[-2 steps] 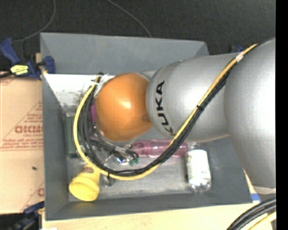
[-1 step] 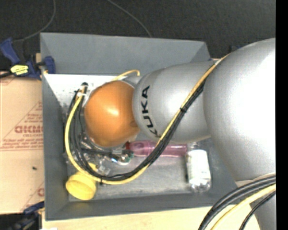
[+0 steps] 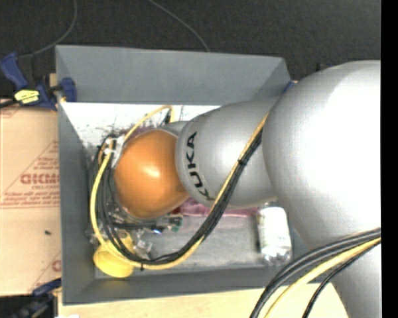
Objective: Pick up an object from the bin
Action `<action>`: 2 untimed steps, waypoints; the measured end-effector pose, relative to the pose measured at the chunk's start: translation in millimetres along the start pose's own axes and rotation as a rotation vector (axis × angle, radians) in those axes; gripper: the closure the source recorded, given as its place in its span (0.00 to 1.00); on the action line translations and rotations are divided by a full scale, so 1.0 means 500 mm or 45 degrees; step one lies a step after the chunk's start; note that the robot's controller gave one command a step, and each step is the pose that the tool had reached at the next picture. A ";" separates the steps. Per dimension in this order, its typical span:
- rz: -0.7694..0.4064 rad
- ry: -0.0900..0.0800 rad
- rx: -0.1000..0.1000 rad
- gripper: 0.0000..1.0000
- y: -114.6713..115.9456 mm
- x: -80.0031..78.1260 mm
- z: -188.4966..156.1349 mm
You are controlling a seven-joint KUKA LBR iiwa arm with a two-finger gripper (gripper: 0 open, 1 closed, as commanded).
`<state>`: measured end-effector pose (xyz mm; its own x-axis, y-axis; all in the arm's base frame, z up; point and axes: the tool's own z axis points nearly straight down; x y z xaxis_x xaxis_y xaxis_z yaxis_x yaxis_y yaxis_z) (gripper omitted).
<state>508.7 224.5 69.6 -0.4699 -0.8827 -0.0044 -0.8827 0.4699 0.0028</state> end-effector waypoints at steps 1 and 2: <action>-0.385 -0.004 0.005 1.00 -0.006 0.000 -0.002; -0.384 -0.004 0.005 1.00 -0.006 -0.001 -0.002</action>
Offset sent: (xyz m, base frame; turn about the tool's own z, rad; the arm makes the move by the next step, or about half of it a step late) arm 0.0000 0.0000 0.0000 0.0000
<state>511.6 223.3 70.4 -0.1864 -0.9825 -0.0073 -0.9825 0.1864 -0.0030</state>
